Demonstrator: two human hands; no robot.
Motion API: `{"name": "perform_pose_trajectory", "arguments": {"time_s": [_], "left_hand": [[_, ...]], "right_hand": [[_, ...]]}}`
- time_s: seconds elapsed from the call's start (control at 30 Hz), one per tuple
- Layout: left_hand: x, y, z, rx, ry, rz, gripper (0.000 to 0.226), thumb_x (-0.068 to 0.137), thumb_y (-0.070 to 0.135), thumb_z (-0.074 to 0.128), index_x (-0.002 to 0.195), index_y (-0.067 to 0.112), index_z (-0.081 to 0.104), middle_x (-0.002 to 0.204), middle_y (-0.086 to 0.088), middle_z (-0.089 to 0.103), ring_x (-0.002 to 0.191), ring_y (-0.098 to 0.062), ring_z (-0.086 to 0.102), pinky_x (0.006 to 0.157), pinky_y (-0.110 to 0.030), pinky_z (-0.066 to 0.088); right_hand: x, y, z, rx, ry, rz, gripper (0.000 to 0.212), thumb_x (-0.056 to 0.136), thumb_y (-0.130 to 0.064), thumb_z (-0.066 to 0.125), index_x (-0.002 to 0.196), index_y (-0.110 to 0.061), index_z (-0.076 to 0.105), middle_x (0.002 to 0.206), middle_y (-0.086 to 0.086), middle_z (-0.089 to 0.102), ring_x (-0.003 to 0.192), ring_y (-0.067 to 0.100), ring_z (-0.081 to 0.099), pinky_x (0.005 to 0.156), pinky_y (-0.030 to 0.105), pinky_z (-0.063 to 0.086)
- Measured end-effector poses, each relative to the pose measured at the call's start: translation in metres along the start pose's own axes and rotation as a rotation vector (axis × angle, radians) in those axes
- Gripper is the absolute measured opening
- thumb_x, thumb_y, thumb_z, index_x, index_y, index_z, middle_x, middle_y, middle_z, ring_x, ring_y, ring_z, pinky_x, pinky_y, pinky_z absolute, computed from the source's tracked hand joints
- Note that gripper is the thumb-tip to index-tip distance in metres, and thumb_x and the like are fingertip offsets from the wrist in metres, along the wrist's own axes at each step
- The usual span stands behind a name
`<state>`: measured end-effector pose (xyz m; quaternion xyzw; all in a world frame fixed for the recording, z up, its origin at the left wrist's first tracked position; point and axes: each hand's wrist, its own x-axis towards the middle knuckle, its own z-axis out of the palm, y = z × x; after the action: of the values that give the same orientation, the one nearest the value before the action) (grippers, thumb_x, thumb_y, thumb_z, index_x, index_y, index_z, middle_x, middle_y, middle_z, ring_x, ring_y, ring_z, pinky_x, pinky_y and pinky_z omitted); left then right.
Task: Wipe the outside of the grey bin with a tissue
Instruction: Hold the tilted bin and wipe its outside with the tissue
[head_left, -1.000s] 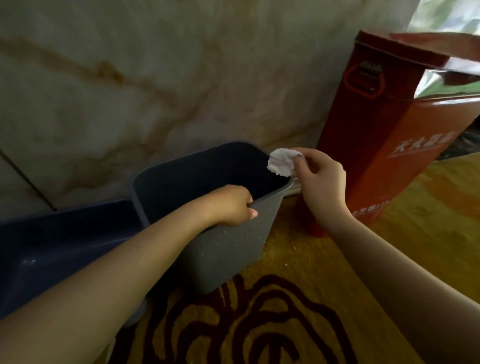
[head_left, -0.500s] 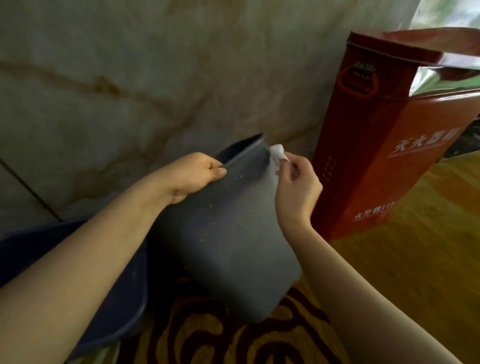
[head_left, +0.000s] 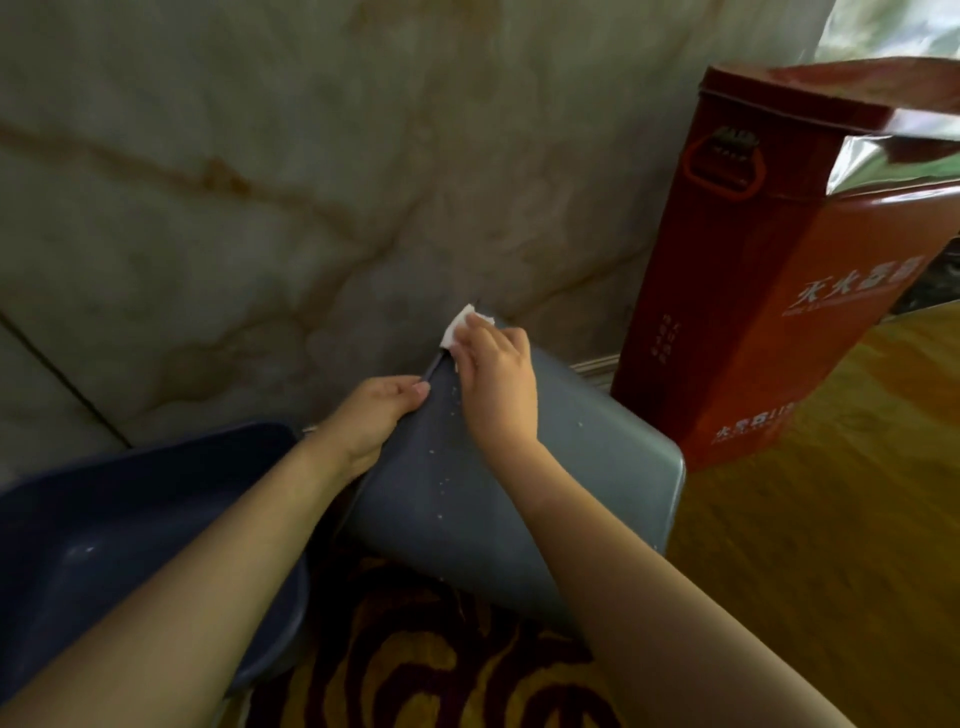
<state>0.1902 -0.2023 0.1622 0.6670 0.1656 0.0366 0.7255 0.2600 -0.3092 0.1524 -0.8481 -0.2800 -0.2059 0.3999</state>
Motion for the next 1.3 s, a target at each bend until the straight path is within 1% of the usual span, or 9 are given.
{"name": "perform_pose_trajectory", "arguments": {"time_s": [0.27, 0.5, 0.67, 0.8, 0.93, 1.0, 1.1, 1.23, 1.3], "left_hand": [[0.006, -0.034, -0.022, -0.12, 0.039, -0.071, 0.026, 0.096, 0.005, 0.038, 0.09, 0.004, 0.063, 0.06, 0.001, 0.074, 0.056, -0.009, 0.069, 0.061, -0.02, 0.056], [0.012, -0.062, -0.036, -0.214, 0.077, -0.134, 0.028, 0.096, 0.004, 0.037, 0.085, 0.006, 0.062, 0.057, 0.003, 0.073, 0.052, -0.007, 0.069, 0.054, -0.018, 0.057], [0.015, -0.075, -0.04, -0.231, 0.118, -0.165, 0.025, 0.096, 0.006, 0.04, 0.085, 0.008, 0.063, 0.055, 0.004, 0.072, 0.05, -0.006, 0.068, 0.05, -0.017, 0.056], [0.017, -0.078, -0.042, -0.245, 0.131, -0.19, 0.022, 0.095, 0.006, 0.041, 0.104, 0.0, 0.061, 0.057, 0.004, 0.073, 0.049, -0.006, 0.068, 0.048, -0.018, 0.055], [0.017, -0.078, -0.044, -0.265, 0.136, -0.223, 0.032, 0.095, 0.005, 0.042, 0.124, -0.006, 0.051, 0.068, -0.001, 0.075, 0.048, -0.006, 0.067, 0.047, -0.018, 0.055], [0.016, -0.077, -0.046, -0.258, 0.121, -0.239, 0.034, 0.095, 0.006, 0.041, 0.126, -0.006, 0.05, 0.056, 0.003, 0.073, 0.048, -0.007, 0.068, 0.047, -0.018, 0.055], [0.015, -0.078, -0.05, -0.279, 0.115, -0.263, 0.029, 0.096, 0.006, 0.041, 0.12, -0.004, 0.053, 0.052, 0.002, 0.072, 0.046, -0.008, 0.068, 0.045, -0.018, 0.055], [0.012, -0.079, -0.055, -0.352, 0.101, -0.321, 0.023, 0.096, 0.008, 0.039, 0.09, 0.005, 0.061, 0.054, 0.0, 0.073, 0.048, -0.01, 0.069, 0.046, -0.02, 0.056], [0.012, -0.08, -0.057, -0.399, 0.072, -0.327, 0.026, 0.096, 0.01, 0.038, 0.087, 0.007, 0.062, 0.058, -0.001, 0.074, 0.052, -0.01, 0.07, 0.054, -0.022, 0.057]], "right_hand": [[-0.012, 0.009, 0.033, -0.137, -0.075, -0.029, 0.02, 0.091, -0.006, 0.054, 0.105, 0.003, 0.064, 0.117, 0.01, 0.066, 0.093, 0.035, 0.052, 0.079, 0.045, 0.044], [-0.03, 0.059, 0.015, -0.239, -0.017, 0.196, 0.014, 0.089, -0.005, 0.054, 0.096, -0.002, 0.066, 0.083, 0.018, 0.071, 0.088, 0.037, 0.052, 0.074, 0.04, 0.041], [-0.042, 0.098, -0.011, -0.283, 0.006, 0.379, 0.016, 0.09, -0.003, 0.05, 0.092, 0.0, 0.066, 0.081, 0.023, 0.068, 0.093, 0.038, 0.049, 0.073, 0.042, 0.041], [-0.05, 0.116, -0.028, -0.362, 0.008, 0.467, 0.02, 0.091, -0.002, 0.046, 0.097, -0.005, 0.066, 0.089, 0.016, 0.07, 0.098, 0.037, 0.048, 0.079, 0.042, 0.041], [-0.052, 0.112, -0.024, -0.329, 0.051, 0.535, 0.018, 0.093, -0.004, 0.047, 0.098, -0.003, 0.064, 0.091, 0.02, 0.062, 0.099, 0.037, 0.05, 0.082, 0.044, 0.044], [-0.049, 0.103, -0.012, -0.316, -0.037, 0.497, 0.018, 0.093, -0.006, 0.048, 0.1, -0.001, 0.064, 0.083, 0.02, 0.057, 0.097, 0.037, 0.051, 0.08, 0.041, 0.044], [-0.045, 0.075, 0.017, -0.266, -0.232, 0.377, 0.02, 0.091, -0.015, 0.052, 0.103, -0.007, 0.065, 0.091, 0.022, 0.061, 0.098, 0.035, 0.049, 0.078, 0.036, 0.041], [-0.045, 0.033, 0.055, -0.18, -0.323, 0.259, 0.021, 0.092, -0.014, 0.048, 0.107, -0.008, 0.061, 0.102, 0.019, 0.06, 0.102, 0.036, 0.048, 0.082, 0.035, 0.042], [-0.043, 0.015, 0.07, -0.161, -0.356, 0.21, 0.022, 0.093, -0.012, 0.046, 0.112, -0.009, 0.059, 0.103, 0.017, 0.06, 0.102, 0.034, 0.048, 0.082, 0.035, 0.044]]}}
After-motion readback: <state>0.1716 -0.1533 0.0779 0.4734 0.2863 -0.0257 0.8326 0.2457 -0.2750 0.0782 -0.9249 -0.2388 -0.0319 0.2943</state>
